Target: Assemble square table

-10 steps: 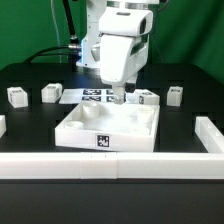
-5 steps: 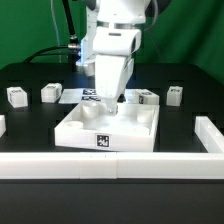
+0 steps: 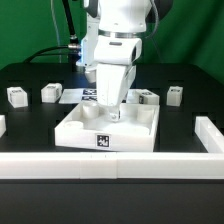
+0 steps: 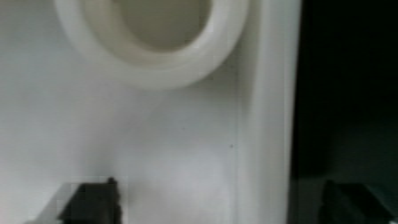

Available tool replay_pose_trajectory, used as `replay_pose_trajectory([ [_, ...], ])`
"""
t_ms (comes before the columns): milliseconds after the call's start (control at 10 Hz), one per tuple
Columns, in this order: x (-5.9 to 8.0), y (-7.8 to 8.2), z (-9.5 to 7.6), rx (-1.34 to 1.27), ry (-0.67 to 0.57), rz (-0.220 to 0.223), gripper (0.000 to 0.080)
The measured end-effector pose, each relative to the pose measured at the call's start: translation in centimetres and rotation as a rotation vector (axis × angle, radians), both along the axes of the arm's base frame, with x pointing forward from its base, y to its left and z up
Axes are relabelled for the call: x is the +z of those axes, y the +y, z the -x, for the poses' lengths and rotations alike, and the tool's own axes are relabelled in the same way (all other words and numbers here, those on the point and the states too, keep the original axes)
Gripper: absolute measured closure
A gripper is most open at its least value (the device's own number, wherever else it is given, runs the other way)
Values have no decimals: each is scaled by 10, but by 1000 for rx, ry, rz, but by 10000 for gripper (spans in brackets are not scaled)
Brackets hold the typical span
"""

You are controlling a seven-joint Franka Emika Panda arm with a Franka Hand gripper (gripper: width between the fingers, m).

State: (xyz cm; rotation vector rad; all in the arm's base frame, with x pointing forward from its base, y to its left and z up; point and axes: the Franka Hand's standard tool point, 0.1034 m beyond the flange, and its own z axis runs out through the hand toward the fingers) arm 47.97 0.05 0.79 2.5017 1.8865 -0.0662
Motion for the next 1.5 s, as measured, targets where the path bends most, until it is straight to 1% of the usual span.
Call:
replay_pose_trajectory([
  [100, 0, 0, 0, 0, 0, 0, 420],
  [200, 0, 0, 0, 0, 0, 0, 581],
  [300, 0, 0, 0, 0, 0, 0, 581],
  [400, 0, 0, 0, 0, -1, 0, 737],
  [600, 1, 0, -1, 0, -2, 0, 748],
  [1100, 1, 0, -1, 1, -3, 0, 748],
  [1200, 1, 1, -3, 18, -5, 1, 748],
  [1300, 3, 8, -20, 115, -18, -2, 748],
  [1400, 4, 20, -33, 177, -40, -5, 748],
  [1500, 5, 31, -32, 198, -49, -7, 748],
])
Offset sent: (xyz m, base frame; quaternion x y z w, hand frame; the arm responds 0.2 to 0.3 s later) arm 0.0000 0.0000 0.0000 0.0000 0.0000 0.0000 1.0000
